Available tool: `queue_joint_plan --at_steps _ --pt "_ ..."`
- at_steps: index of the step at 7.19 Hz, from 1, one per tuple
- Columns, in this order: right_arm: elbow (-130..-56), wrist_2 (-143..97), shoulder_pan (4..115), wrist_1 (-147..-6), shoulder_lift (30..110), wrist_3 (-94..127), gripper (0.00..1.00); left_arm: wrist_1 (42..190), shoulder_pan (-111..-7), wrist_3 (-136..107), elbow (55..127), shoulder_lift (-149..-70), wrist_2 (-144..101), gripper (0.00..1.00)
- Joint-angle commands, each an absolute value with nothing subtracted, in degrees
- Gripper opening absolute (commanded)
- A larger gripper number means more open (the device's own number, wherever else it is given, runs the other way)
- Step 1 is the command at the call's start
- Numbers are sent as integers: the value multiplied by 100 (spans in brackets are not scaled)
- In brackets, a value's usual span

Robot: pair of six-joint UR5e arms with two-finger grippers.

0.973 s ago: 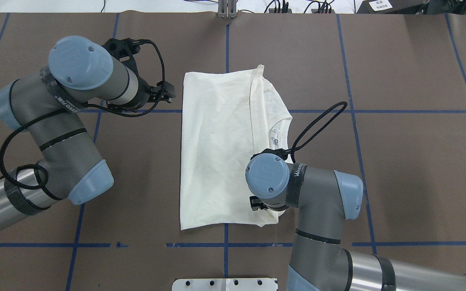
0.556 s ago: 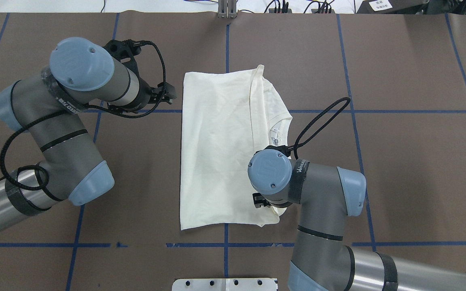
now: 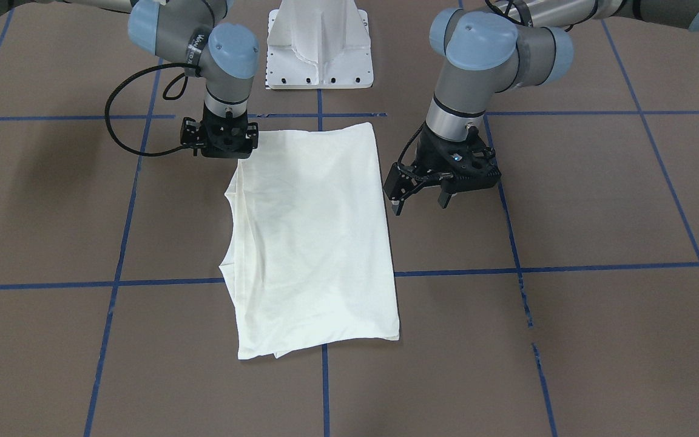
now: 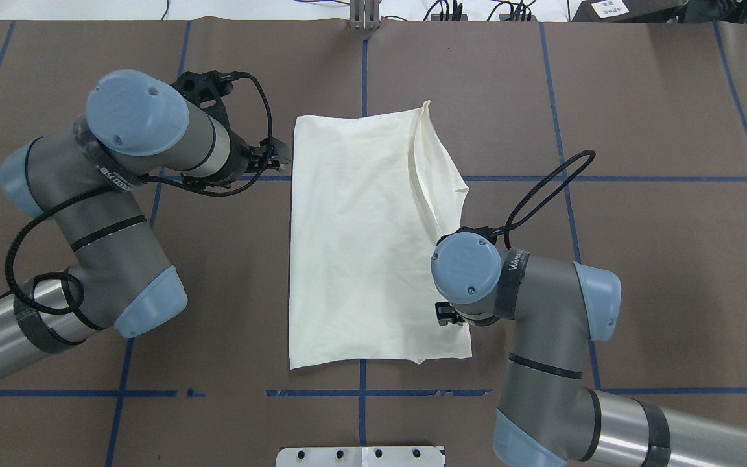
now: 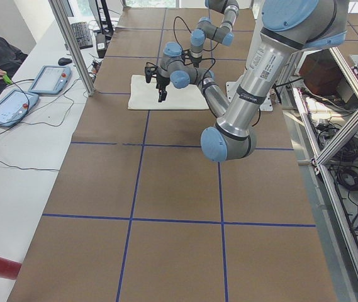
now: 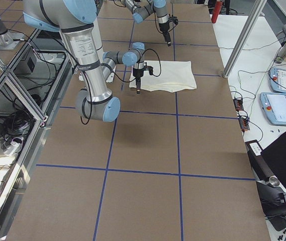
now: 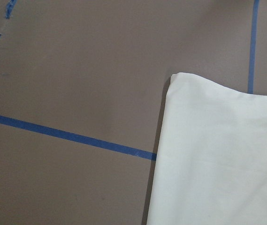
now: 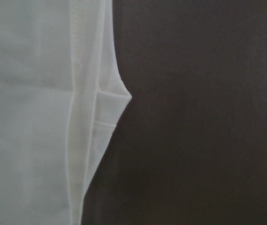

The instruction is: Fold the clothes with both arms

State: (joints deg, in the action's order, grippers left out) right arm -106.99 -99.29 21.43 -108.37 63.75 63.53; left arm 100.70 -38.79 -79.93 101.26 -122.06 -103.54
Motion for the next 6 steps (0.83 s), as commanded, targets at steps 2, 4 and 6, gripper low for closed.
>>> queue_joint_plan --at_steps 2,4,6 --pt "-10951 -9967 2275 -10636 6190 6249 100 10064 -3867 -7998 10160 -12208 -10362 100" --pt "-11100 -10176 2399 -9822 6117 6363 100 10159 -3501 -8652 10230 -12068 -10520 100" --pt "-11416 -10527 2635 -9668 6170 6625 100 10677 -2632 -10135 10291 -11762 -10425 100"
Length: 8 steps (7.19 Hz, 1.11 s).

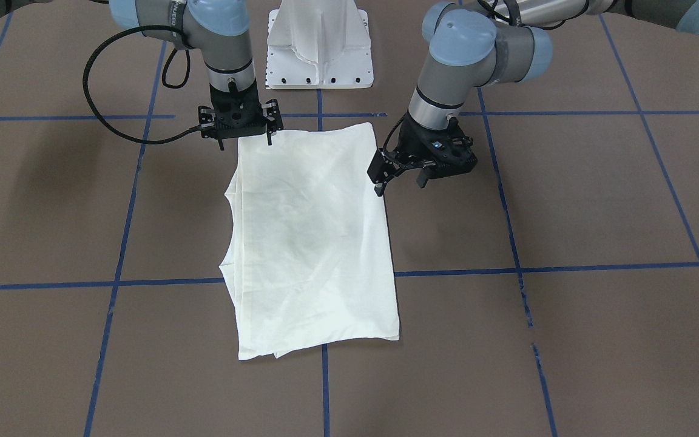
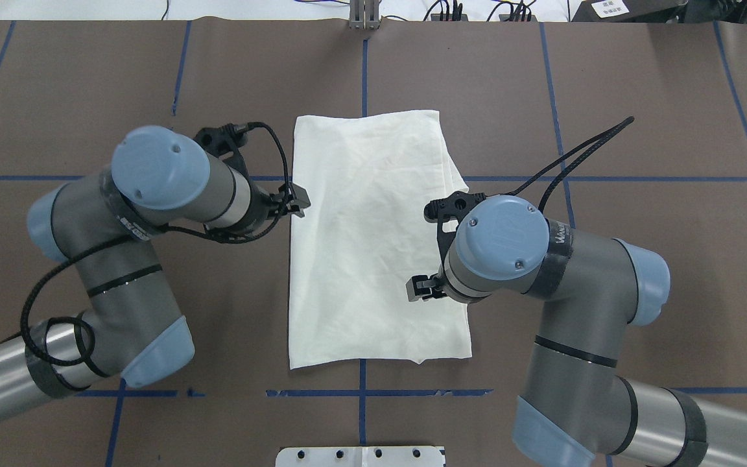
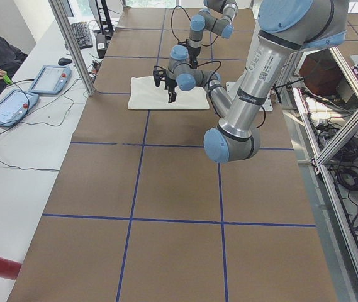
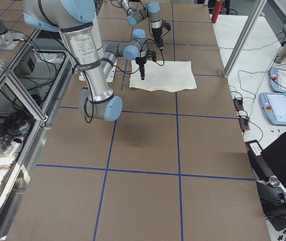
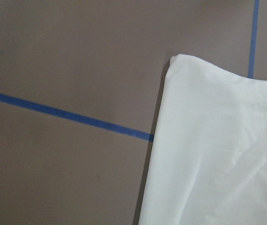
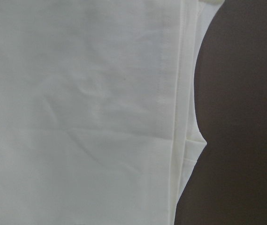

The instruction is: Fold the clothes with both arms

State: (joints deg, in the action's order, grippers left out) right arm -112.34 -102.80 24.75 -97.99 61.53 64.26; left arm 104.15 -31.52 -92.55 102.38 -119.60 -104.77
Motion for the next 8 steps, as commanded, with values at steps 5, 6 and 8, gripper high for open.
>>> queue_joint_plan --at_steps 5,6,8 --pt "-11637 -10617 2725 -9650 6196 6697 100 9826 -1468 -11593 10503 -11734 -9817 90" --pt "-11637 -10617 2725 -9650 6196 6741 100 9800 -1468 -11593 10503 -11725 -9809 89" --pt "-11645 -10617 2725 -9650 6196 6750 100 9800 -1468 -11593 10468 -11742 -9809 83"
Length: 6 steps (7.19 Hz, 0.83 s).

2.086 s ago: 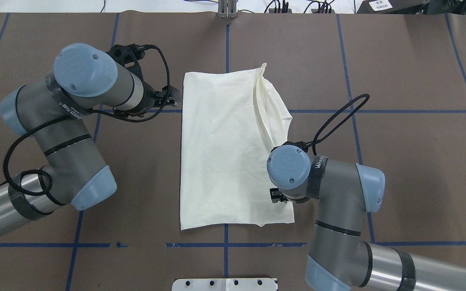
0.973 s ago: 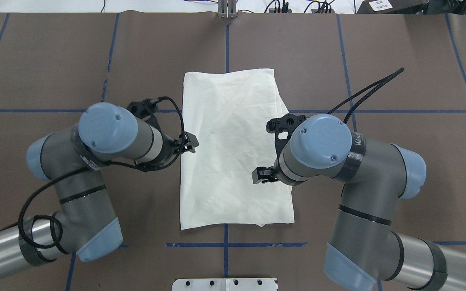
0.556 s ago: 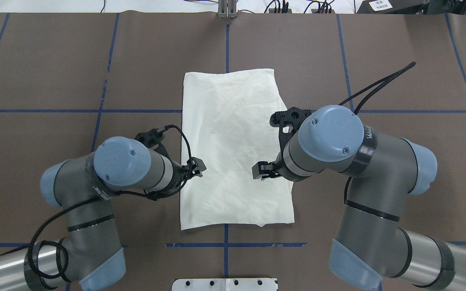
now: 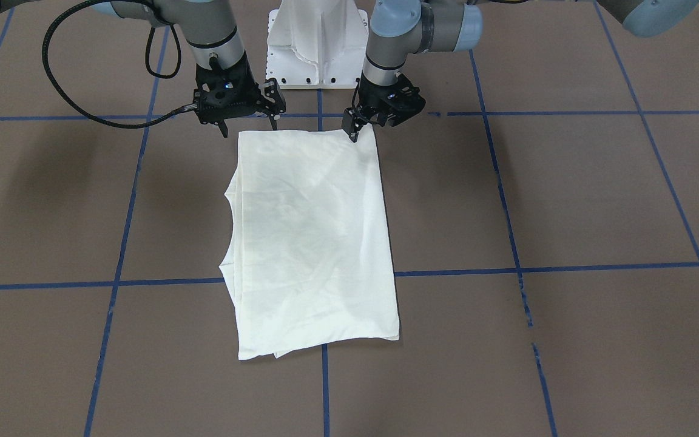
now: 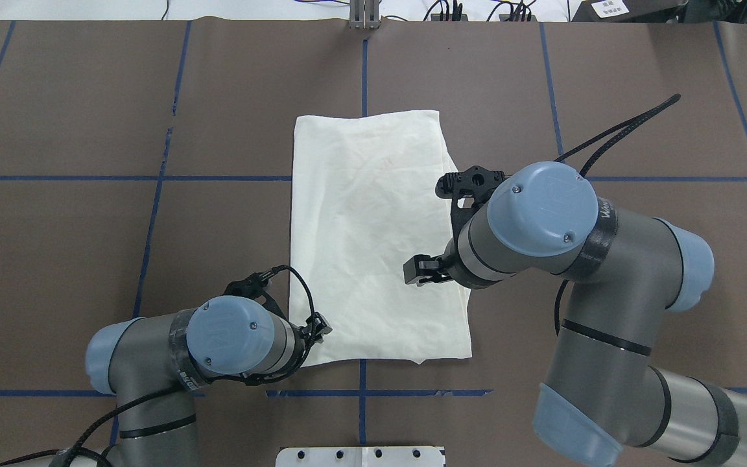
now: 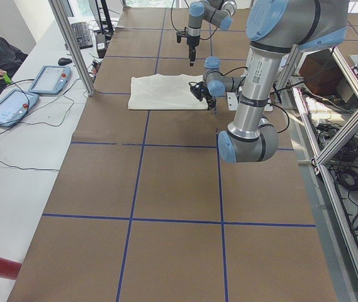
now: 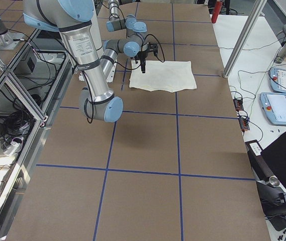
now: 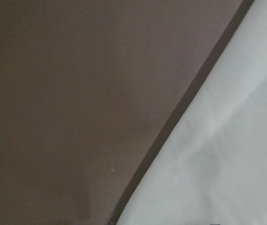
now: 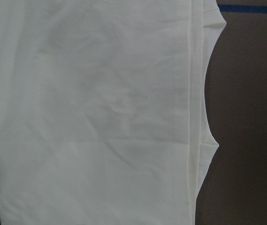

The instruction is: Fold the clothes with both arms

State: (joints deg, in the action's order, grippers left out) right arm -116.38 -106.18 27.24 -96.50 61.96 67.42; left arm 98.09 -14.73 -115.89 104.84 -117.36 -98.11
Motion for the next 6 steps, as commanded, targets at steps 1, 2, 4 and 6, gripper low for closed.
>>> queue_joint_plan --at_steps 1,2,4,6 --pt "-11646 -10608 2733 -9650 6196 6767 100 9800 -1459 -11610 10459 -11733 -9809 74" --pt "-11646 -10608 2733 -9650 6196 6776 100 9800 -1415 -11654 10459 -11742 -9809 59" --pt "-11646 -10608 2733 -9650 6205 6776 100 9800 -1371 -11654 10468 -11742 -9809 35" --pt "-11654 -10608 2733 -9650 6231 6776 100 9809 -1327 -11654 10485 -11733 -9809 16"
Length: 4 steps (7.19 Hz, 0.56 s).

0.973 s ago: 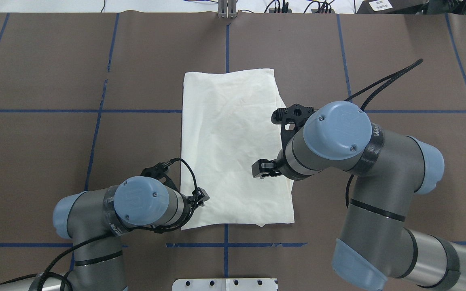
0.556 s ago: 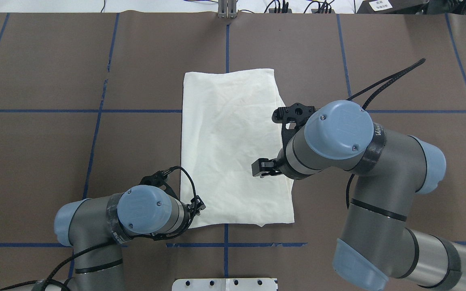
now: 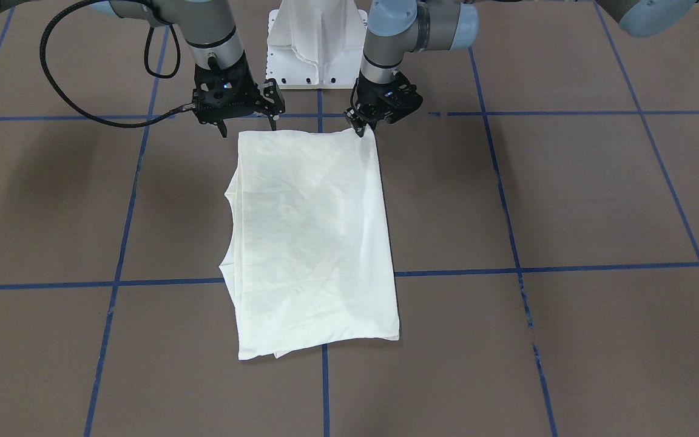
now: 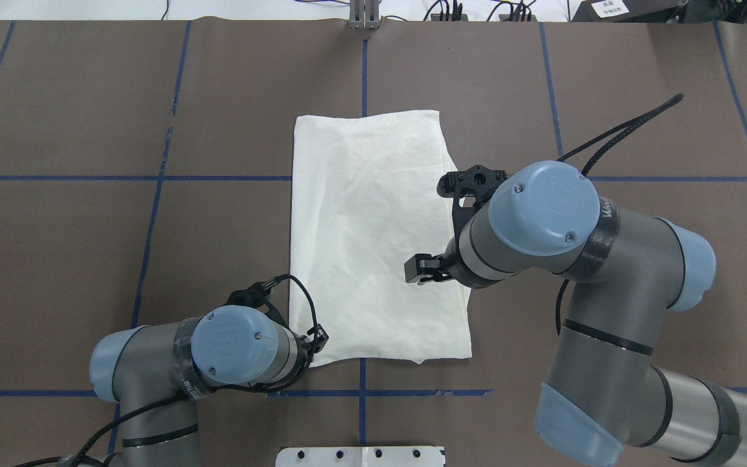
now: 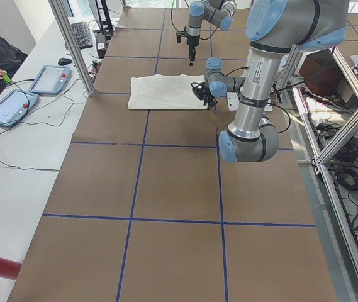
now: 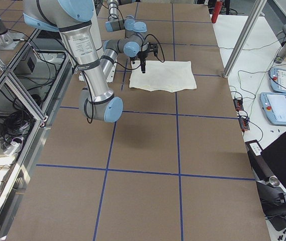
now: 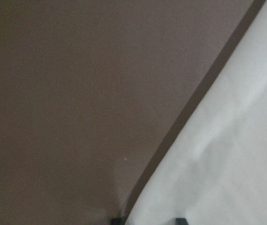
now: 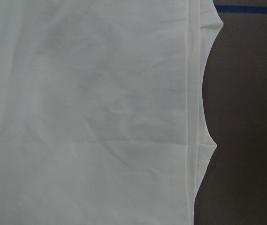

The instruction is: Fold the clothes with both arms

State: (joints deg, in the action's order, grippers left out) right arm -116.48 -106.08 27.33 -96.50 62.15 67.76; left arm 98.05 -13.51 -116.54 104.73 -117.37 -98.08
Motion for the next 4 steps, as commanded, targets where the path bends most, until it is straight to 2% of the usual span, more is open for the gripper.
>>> queue_joint_plan --at_steps 1,4 --pt "-11654 -10608 2733 -9650 6240 6776 100 9791 -1318 -11619 10503 -11725 -9765 3" --pt "-11654 -10591 2542 -9642 6275 7676 100 9510 -1257 -11103 10616 -11725 -9642 0"
